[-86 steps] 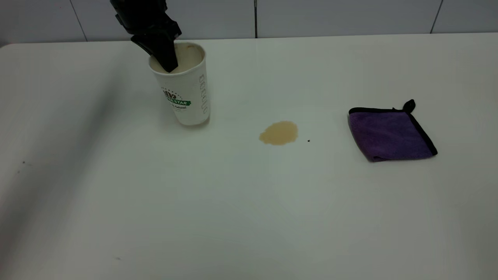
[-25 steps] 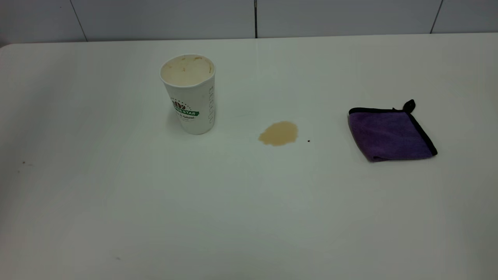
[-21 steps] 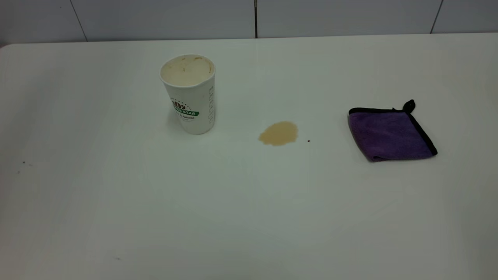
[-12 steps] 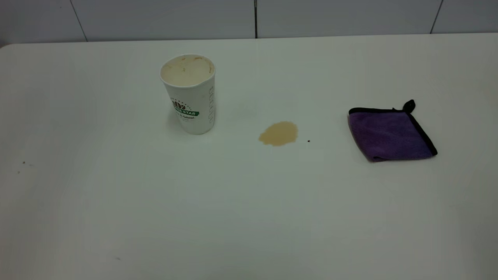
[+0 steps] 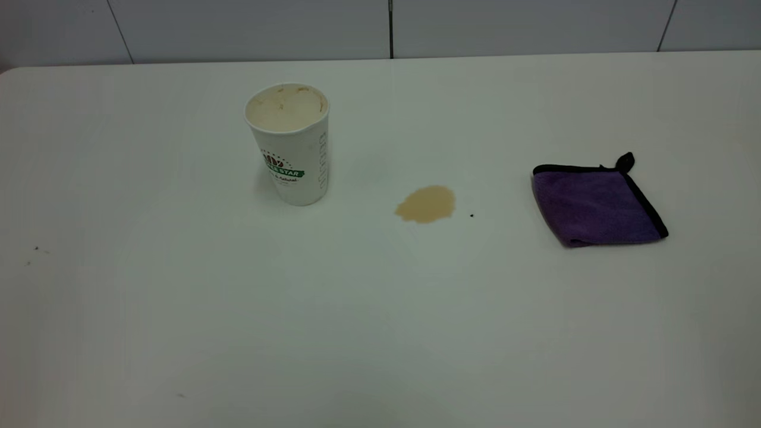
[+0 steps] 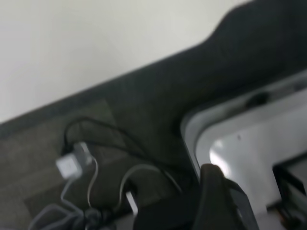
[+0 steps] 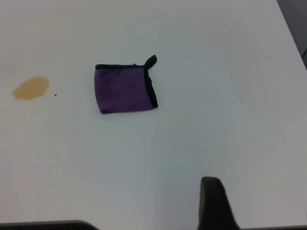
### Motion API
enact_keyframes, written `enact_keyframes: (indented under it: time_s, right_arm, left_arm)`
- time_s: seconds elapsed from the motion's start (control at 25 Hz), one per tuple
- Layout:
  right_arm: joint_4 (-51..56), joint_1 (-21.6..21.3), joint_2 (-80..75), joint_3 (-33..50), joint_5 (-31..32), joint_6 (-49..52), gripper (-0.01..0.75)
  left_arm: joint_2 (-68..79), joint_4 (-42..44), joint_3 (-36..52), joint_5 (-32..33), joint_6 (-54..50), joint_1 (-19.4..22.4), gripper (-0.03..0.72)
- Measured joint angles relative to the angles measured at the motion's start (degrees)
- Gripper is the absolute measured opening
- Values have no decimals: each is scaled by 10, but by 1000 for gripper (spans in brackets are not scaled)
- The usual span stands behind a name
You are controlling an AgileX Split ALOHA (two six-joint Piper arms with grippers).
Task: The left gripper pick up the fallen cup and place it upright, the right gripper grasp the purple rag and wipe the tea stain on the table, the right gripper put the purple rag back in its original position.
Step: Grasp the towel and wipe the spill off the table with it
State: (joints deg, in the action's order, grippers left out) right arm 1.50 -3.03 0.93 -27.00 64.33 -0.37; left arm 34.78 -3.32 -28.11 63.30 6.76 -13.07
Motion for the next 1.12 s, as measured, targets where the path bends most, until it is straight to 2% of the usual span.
enact_keyframes:
  time_s: [0.48,0.84,1.12]
  right_arm:
    - [0,0,0,0,0,0,486]
    - [0,0,0,0,0,0,486]
    - [0,0,0,0,0,0,486]
  left_arm:
    - [-235,2,1,7,-8,6,497]
    - [-320,2,1,15,-8,119,497]
    - [-359,2,1,19,-8,131,497]
